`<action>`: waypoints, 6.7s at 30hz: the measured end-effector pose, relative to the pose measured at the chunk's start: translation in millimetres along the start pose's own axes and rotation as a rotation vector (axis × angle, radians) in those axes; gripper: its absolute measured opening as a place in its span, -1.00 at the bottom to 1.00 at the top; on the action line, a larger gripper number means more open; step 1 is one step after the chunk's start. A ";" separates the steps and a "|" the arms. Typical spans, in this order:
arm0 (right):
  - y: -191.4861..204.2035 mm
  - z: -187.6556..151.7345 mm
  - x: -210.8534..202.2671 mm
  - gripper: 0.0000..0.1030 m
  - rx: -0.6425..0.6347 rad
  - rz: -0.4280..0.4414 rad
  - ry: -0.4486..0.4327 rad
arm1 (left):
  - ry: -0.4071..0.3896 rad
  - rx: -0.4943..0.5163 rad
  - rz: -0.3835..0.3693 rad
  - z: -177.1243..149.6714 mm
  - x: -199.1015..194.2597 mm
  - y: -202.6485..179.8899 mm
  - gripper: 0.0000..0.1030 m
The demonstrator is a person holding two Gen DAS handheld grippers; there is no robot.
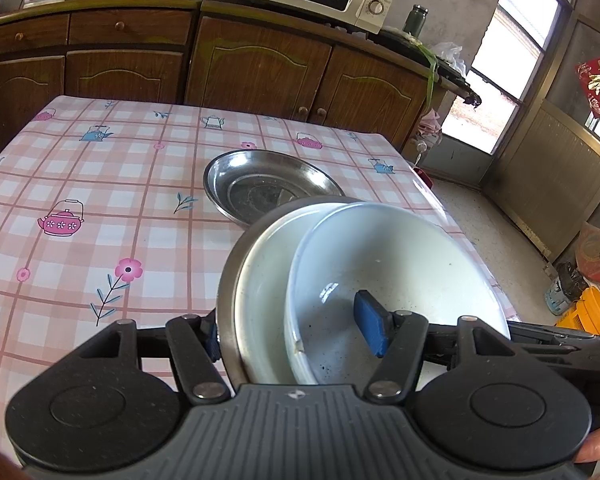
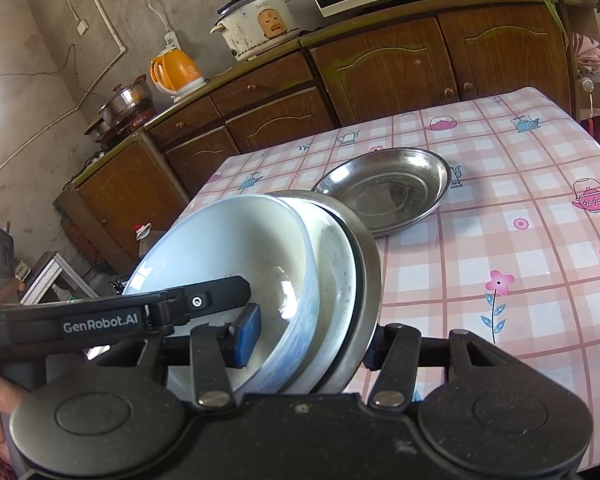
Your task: Organize plates and bowls
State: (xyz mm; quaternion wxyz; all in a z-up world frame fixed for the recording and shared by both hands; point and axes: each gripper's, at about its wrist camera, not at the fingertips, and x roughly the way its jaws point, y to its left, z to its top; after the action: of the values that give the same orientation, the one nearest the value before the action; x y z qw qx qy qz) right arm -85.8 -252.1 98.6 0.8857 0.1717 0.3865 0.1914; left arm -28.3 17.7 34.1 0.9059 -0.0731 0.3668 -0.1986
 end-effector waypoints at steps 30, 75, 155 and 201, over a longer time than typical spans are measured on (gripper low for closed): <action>-1.1 14.5 1.7 0.19 0.001 -0.002 -0.018 | -0.012 0.007 0.000 10.3 0.3 -3.3 0.23; 3.2 30.7 -5.2 0.19 -0.043 0.003 -0.092 | -0.090 0.040 -0.014 22.3 -10.3 -7.6 0.23; -2.7 65.9 -18.1 0.19 -0.073 -0.008 -0.197 | -0.182 0.092 -0.039 54.3 -12.6 -22.8 0.23; -2.9 78.4 -17.8 0.19 -0.077 -0.006 -0.201 | -0.188 0.091 -0.038 63.1 -3.8 -20.5 0.23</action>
State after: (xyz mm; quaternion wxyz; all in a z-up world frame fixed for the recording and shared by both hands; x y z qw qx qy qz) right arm -37.5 -275.3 158.7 0.9265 0.1548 0.2887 0.1851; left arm 6.7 -0.3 87.6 0.9347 -0.0570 0.2693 -0.2247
